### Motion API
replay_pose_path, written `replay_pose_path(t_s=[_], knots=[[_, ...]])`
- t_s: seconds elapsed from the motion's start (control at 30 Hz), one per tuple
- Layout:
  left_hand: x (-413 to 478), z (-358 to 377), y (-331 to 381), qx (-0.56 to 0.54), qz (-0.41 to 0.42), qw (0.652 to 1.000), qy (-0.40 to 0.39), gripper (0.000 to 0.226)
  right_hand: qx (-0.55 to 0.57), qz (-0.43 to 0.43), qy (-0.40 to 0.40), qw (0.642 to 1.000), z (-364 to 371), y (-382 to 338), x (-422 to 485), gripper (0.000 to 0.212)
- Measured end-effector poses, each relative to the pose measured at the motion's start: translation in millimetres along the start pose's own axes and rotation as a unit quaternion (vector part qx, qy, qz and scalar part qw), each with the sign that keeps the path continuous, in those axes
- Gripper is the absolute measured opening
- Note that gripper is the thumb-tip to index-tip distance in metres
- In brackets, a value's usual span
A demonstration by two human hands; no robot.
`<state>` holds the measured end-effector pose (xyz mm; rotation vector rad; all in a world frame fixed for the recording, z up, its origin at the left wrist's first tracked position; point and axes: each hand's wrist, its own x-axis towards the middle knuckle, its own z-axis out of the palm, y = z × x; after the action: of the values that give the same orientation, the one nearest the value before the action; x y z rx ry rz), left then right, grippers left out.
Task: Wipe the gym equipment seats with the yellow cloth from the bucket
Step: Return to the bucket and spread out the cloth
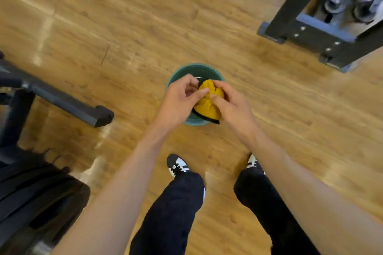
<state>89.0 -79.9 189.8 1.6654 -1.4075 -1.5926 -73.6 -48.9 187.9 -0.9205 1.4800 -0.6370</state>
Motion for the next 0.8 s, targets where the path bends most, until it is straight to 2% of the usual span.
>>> replay_pose_path(t_s=[0.1, 0.2, 0.3, 0.43, 0.53, 0.57, 0.67, 0.73, 0.8], knots=[[30, -17, -25, -0.019, 0.042, 0.999, -0.011, 0.02, -0.075, -0.036, -0.1, 0.992, 4, 19, 51, 0.049], [60, -36, -43, 0.011, 0.097, 0.995, -0.027, 0.015, -0.141, -0.074, -0.175, 0.972, 12, 33, 97, 0.058], [87, -58, -52, 0.039, 0.166, 0.983, -0.063, 0.019, -0.193, -0.112, -0.212, 0.951, 17, 43, 140, 0.042], [117, -85, -52, 0.083, 0.239, 0.965, -0.069, 0.014, -0.187, -0.159, -0.302, 0.921, 17, 40, 186, 0.046], [137, -102, -44, 0.068, 0.283, 0.955, -0.062, 0.005, -0.057, -0.132, -0.339, 0.929, 11, 30, 216, 0.065], [144, -107, -41, 0.074, 0.295, 0.951, -0.06, 0.005, -0.041, -0.132, -0.347, 0.928, 9, 24, 225, 0.067], [166, -116, -34, 0.104, 0.319, 0.941, -0.036, 0.011, -0.145, -0.183, -0.294, 0.927, 1, 4, 247, 0.06], [178, -119, -34, 0.07, 0.32, 0.944, -0.036, 0.008, -0.191, -0.216, -0.225, 0.931, -8, -9, 257, 0.055], [183, -115, -38, 0.018, 0.306, 0.951, -0.032, 0.008, -0.196, -0.224, -0.189, 0.936, -16, -17, 258, 0.054]])
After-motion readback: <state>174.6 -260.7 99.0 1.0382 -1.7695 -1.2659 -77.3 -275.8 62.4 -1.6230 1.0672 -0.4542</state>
